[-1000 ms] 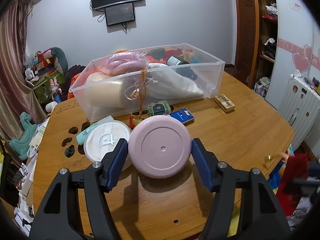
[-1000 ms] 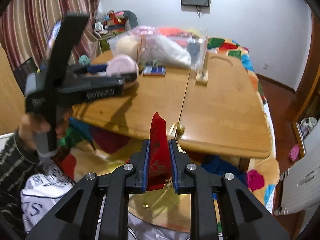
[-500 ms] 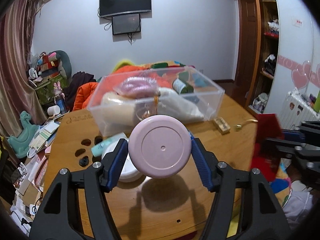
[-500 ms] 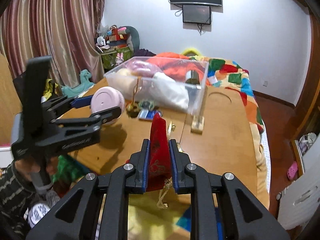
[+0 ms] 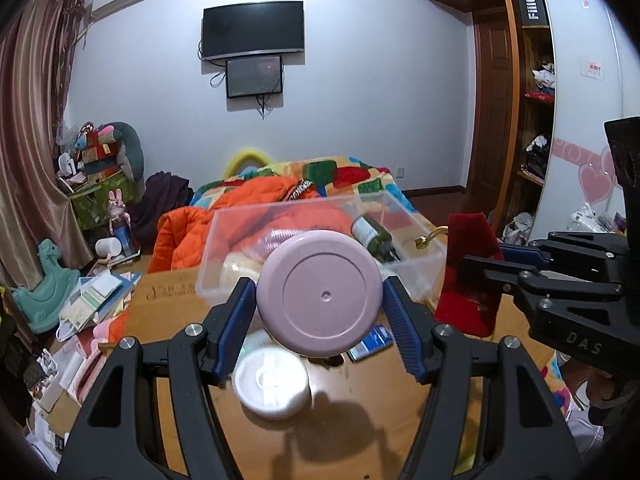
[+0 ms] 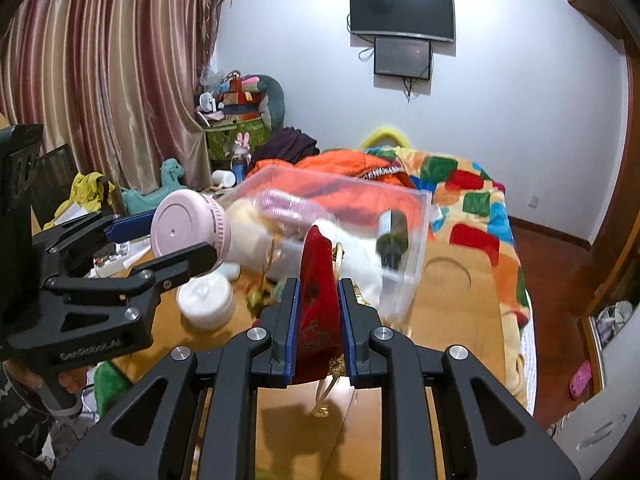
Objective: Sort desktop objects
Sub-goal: 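Carry the pink case into the box with the left tool while the right tool drops the red pouch in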
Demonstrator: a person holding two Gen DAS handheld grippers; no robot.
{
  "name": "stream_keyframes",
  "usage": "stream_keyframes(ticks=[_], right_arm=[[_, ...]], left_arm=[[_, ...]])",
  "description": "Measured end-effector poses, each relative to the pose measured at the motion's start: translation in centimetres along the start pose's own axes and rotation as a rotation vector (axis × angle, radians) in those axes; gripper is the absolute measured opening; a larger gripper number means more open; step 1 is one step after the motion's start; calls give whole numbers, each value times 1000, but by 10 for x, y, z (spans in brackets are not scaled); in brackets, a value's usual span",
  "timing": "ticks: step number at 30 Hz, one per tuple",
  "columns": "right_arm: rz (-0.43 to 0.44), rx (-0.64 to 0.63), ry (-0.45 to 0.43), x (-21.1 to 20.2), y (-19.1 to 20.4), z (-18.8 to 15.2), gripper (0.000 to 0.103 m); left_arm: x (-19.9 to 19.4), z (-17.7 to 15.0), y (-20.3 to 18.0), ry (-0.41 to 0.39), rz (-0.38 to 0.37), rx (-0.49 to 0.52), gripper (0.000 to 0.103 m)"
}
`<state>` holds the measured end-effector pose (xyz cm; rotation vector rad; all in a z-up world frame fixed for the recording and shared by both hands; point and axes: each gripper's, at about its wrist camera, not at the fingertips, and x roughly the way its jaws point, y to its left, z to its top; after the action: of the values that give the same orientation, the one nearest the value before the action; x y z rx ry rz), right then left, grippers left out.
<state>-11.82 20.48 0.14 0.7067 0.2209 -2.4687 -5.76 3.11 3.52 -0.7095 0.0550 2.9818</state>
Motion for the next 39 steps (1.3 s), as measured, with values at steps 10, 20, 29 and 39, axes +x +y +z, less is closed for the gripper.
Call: stream_keyframes(ticks=[10, 20, 29, 39], right_arm=[[-16, -10, -29, 20, -9, 35, 16], [-24, -8, -37, 55, -20, 67, 16], [-31, -2, -6, 96, -33, 79, 17], [-25, 6, 75, 142, -44, 69, 17]], left_arm=[[16, 27, 30, -18, -3, -57, 64], [44, 42, 56, -5, 15, -101, 64], [80, 49, 74, 40, 51, -112, 64], [121, 46, 80, 119, 61, -108, 64]])
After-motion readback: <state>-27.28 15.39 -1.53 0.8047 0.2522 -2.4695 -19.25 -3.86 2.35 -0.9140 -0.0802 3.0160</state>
